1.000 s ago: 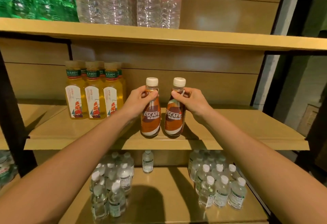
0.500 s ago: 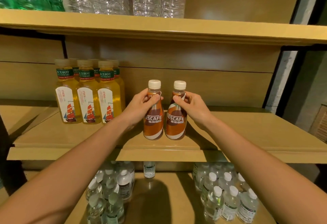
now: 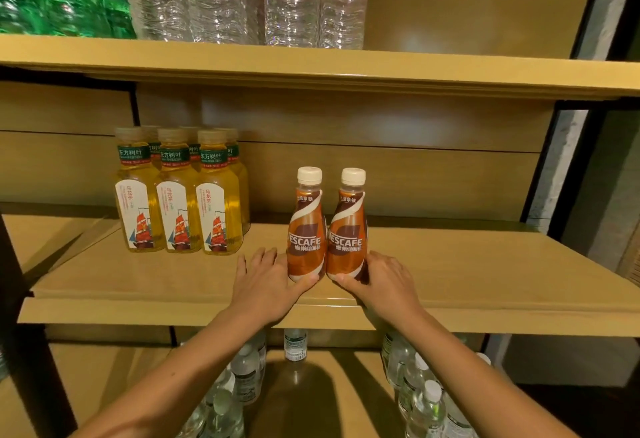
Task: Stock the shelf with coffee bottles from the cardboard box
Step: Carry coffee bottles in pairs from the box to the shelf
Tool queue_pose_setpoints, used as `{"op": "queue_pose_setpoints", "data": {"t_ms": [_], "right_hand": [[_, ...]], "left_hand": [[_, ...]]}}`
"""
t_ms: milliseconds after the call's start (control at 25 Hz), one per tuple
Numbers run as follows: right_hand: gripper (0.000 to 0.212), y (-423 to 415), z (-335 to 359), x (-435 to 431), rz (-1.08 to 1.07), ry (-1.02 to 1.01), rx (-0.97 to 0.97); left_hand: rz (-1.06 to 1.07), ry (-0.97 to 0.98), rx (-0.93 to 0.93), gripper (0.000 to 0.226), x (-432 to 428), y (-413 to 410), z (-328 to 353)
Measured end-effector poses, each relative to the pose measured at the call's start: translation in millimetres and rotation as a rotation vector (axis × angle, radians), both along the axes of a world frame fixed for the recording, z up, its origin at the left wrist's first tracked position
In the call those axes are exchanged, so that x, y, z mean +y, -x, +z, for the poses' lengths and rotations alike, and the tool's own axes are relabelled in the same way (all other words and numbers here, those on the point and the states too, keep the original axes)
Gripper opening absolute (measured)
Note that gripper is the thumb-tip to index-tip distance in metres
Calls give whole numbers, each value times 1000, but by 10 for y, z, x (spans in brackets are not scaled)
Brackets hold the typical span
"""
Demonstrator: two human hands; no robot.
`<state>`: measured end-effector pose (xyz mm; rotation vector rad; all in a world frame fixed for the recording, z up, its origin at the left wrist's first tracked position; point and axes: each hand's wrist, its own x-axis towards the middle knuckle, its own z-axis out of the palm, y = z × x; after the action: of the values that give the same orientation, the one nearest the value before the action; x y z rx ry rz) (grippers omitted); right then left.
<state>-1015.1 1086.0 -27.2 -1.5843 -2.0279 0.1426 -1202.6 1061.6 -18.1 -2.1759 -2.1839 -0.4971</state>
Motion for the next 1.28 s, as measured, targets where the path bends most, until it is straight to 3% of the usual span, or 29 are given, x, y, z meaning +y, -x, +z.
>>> {"op": "queue_pose_setpoints", "data": {"t_ms": [440, 720, 920, 1120, 1280], "right_hand": [[56, 186, 113, 685, -66, 85, -126], [62, 219, 111, 888, -70, 166, -106], [61, 213, 219, 647, -66, 79, -72], [53, 368, 501, -27, -97, -169, -131], [57, 618, 836, -584, 117, -135, -118]], "left_hand": [[121, 63, 63, 80, 720, -11, 90], [133, 76, 34, 81, 869, -31, 71], [91, 69, 75, 86, 619, 45, 179], [64, -37, 104, 84, 49, 209, 416], [91, -106, 103, 78, -486, 464, 693]]}}
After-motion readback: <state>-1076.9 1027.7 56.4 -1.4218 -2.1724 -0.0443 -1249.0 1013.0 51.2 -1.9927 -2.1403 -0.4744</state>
